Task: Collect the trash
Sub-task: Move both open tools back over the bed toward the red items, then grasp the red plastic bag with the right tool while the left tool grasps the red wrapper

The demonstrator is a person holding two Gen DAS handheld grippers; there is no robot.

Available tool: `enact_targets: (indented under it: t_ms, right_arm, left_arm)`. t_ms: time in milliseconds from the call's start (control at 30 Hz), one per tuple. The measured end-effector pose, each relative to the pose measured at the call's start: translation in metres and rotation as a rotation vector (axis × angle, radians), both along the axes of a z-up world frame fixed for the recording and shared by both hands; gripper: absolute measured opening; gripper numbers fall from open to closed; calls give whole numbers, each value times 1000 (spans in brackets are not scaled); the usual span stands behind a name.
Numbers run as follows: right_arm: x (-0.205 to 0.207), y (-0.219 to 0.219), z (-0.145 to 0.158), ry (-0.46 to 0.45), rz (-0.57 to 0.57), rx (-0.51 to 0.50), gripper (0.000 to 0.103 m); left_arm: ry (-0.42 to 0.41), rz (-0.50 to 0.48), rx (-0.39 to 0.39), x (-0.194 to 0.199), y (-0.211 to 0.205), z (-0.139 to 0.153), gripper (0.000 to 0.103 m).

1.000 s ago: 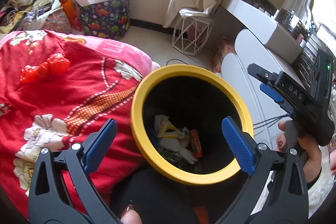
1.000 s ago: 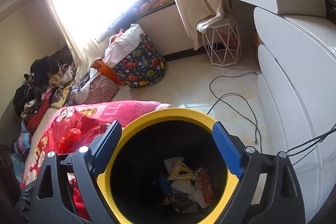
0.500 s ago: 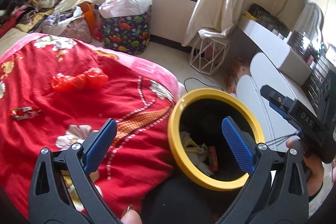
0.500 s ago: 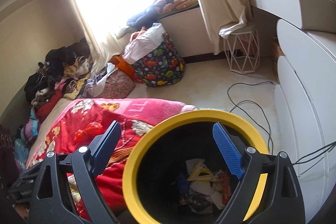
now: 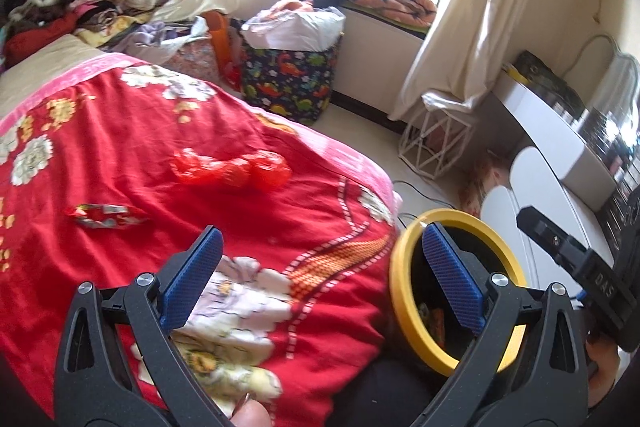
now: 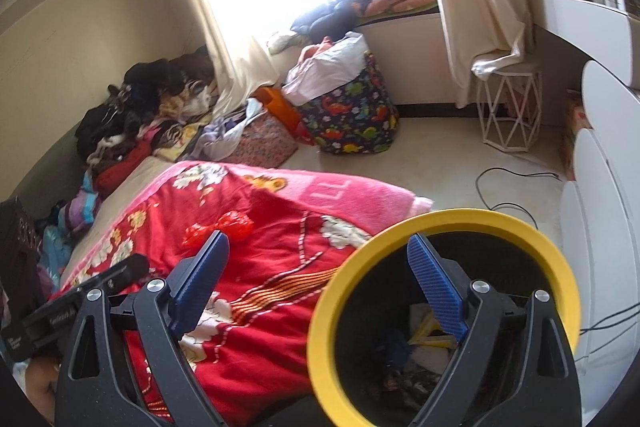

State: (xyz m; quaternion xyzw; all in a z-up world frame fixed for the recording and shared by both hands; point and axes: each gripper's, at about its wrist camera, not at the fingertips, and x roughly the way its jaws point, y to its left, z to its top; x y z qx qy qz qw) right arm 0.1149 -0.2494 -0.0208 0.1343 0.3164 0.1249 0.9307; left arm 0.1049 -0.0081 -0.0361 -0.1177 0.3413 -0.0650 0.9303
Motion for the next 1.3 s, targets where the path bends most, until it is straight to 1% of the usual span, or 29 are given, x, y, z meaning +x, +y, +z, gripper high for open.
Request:
enact_targets:
  t_ms: [200, 367, 500, 600, 800, 967, 1067, 1233, 1267, 1300]
  right_arm:
    - [14, 28, -1, 14, 57, 4, 90]
    - [34, 53, -3, 24, 109, 7, 90]
    - [55, 79, -12, 46, 150, 0, 90]
    - [73, 101, -20, 68, 180, -3, 90]
    - [107, 132, -42, 113, 221, -21, 90]
    - [137, 153, -62, 158, 234, -38, 89]
    - [154, 161, -75, 191, 231, -40, 84]
    - [181, 171, -99, 269, 240, 4, 80]
    - [185, 172, -103, 288, 252, 9, 70]
    - [189, 176, -108, 313, 274, 14, 64]
  left_arm:
    - [-8, 87, 14, 0, 32, -2, 92]
    - [8, 175, -7, 1, 66, -10, 92]
    - [25, 242, -27, 1, 92, -19, 92]
    - [42, 296, -48, -1, 113, -27, 92]
    - [66, 371, -104, -3, 145, -42, 92]
    - [56, 419, -170, -5, 166, -56, 92]
    - [73, 438, -203, -1, 173, -66, 92]
    - [90, 459, -254, 6, 183, -79, 92]
    - [93, 463, -266, 8, 184, -81, 91]
    - [93, 466, -275, 10, 186, -83, 88]
